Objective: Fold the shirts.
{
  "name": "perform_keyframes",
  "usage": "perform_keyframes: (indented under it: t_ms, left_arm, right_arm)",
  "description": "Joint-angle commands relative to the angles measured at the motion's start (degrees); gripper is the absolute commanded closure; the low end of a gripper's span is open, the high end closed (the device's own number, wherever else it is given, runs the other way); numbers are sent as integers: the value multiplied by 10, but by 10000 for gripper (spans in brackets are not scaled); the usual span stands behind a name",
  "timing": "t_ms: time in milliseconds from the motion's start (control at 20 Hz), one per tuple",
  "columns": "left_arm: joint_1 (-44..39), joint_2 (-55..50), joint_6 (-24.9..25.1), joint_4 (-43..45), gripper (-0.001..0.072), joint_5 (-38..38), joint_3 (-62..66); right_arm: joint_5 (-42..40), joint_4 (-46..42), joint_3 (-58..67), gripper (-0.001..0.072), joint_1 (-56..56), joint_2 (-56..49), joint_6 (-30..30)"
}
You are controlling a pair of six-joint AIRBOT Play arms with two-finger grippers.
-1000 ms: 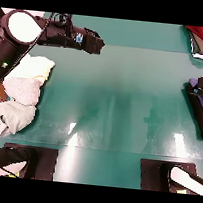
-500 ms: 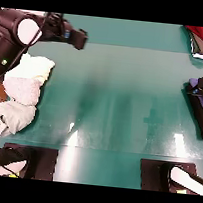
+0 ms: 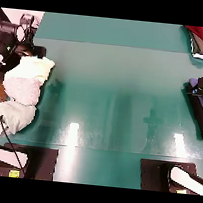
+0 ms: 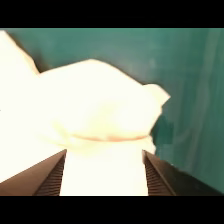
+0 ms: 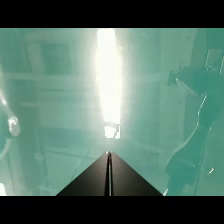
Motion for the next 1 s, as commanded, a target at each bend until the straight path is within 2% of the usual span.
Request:
perform_keyframes:
  t_ms: [0, 200, 250, 300, 350, 550, 750, 850, 950]
  left_arm:
    - [40, -68, -3, -27, 135, -2, 0]
    - [40, -94, -4, -31, 138, -5, 0]
    - [40, -92, -4, -32, 206, -4, 1]
    - [40, -92, -4, -32, 461, -7, 5]
    - [40, -92, -3, -33, 672, -12, 10]
    - [32, -54, 9, -49, 677, -43, 50]
    - [-21, 66, 65, -56, 676, -77, 129]
    - [-63, 133, 104, -96, 676, -125, 179]
    - [-104, 196, 159, -169, 675, -135, 214]
  right_arm:
    - [0, 0, 0, 696, 1, 0, 0]
    - [0, 0, 0, 696, 1, 0, 1]
    - [0, 0, 0, 696, 1, 0, 1]
    - [-1, 0, 0, 696, 1, 0, 1]
    - [-1, 0, 0, 696, 1, 0, 1]
    - [2, 1, 8, 696, 0, 0, 1]
    - [-1, 1, 92, 696, 0, 0, 1]
    - [-4, 1, 137, 696, 0, 0, 0]
    - [-17, 1, 176, 696, 0, 0, 1]
